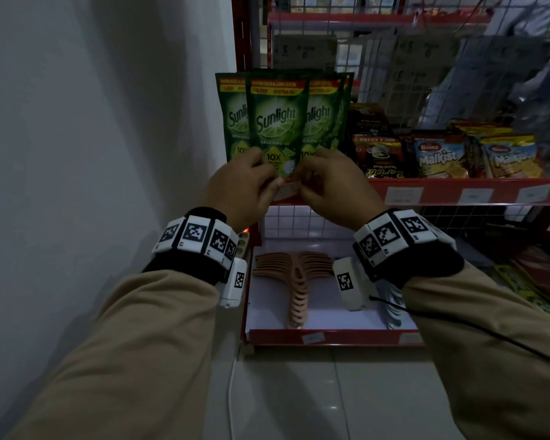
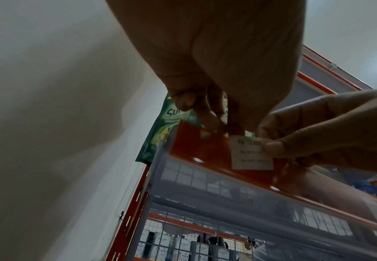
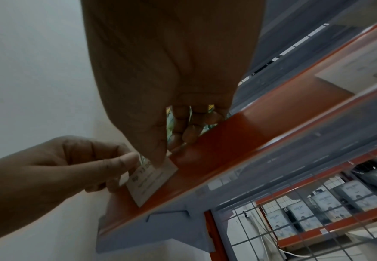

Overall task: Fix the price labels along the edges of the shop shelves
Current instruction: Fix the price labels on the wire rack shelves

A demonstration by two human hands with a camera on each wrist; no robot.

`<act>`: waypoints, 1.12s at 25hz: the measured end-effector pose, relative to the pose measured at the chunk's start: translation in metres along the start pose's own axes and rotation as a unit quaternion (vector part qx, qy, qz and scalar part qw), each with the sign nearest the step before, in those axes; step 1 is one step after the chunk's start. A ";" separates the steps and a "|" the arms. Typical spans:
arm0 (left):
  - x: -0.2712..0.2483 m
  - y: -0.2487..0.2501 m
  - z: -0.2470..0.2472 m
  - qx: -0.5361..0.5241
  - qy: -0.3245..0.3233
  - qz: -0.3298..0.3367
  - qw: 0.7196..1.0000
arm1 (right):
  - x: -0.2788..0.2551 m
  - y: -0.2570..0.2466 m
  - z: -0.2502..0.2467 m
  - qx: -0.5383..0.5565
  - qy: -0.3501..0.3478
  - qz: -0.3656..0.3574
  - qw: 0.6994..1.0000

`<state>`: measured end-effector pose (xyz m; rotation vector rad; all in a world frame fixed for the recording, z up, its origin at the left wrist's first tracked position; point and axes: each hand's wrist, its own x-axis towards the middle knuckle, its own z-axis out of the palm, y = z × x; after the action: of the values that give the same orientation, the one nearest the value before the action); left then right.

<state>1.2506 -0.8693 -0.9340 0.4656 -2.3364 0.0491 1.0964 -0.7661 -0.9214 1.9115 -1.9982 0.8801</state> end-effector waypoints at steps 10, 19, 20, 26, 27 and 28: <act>0.002 0.007 -0.001 0.090 -0.033 0.004 0.995 | -0.004 -0.001 -0.003 -0.076 -0.052 -0.009 0.996; -0.001 0.010 0.002 0.094 -0.053 -0.027 0.994 | -0.008 0.003 0.002 -0.062 -0.023 -0.009 0.998; -0.001 0.010 0.001 0.087 -0.041 -0.026 0.995 | -0.008 0.003 0.002 -0.061 -0.020 -0.011 0.998; -0.003 0.024 0.002 0.147 0.017 -0.015 0.989 | -0.018 0.010 -0.003 -0.091 0.016 -0.031 0.995; -0.001 0.029 0.004 0.158 0.011 -0.013 0.987 | -0.021 0.013 -0.006 -0.103 0.019 -0.033 0.994; 0.001 0.036 0.007 0.159 0.000 -0.008 0.987 | -0.023 0.015 -0.009 -0.117 0.021 -0.034 0.992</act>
<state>1.2328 -0.8377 -0.9345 0.6389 -2.3319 0.4192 1.0826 -0.7426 -0.9307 1.8033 -1.9048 0.6336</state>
